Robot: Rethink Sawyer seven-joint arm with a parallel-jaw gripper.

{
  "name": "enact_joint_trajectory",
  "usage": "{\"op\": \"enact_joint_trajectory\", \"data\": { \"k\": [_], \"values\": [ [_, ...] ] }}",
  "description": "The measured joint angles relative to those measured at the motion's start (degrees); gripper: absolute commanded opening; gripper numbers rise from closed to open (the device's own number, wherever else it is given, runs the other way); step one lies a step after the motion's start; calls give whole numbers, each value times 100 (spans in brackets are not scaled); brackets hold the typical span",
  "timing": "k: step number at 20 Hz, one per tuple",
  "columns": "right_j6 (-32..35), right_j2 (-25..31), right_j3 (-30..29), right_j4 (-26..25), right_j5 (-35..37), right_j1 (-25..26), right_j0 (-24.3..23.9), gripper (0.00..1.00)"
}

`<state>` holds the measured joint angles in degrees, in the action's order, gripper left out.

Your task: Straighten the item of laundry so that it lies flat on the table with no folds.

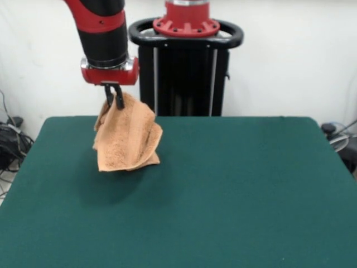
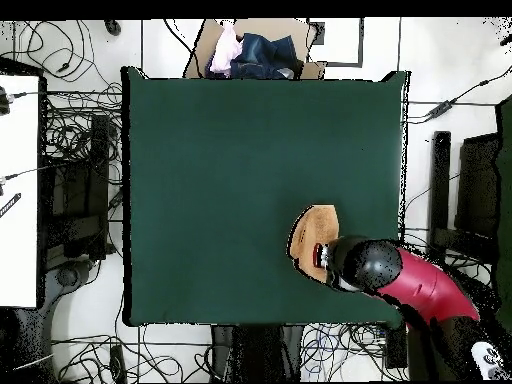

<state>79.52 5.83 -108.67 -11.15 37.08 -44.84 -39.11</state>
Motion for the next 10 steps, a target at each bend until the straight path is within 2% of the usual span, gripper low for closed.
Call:
{"op": "enact_joint_trajectory", "data": {
  "k": [5,8,10],
  "values": [
    [0,-196,69,-99,4,-20,233,0],
    [78,-565,82,-99,-44,21,824,0],
    [166,-676,88,-86,-85,39,1044,0]
  ]
}}
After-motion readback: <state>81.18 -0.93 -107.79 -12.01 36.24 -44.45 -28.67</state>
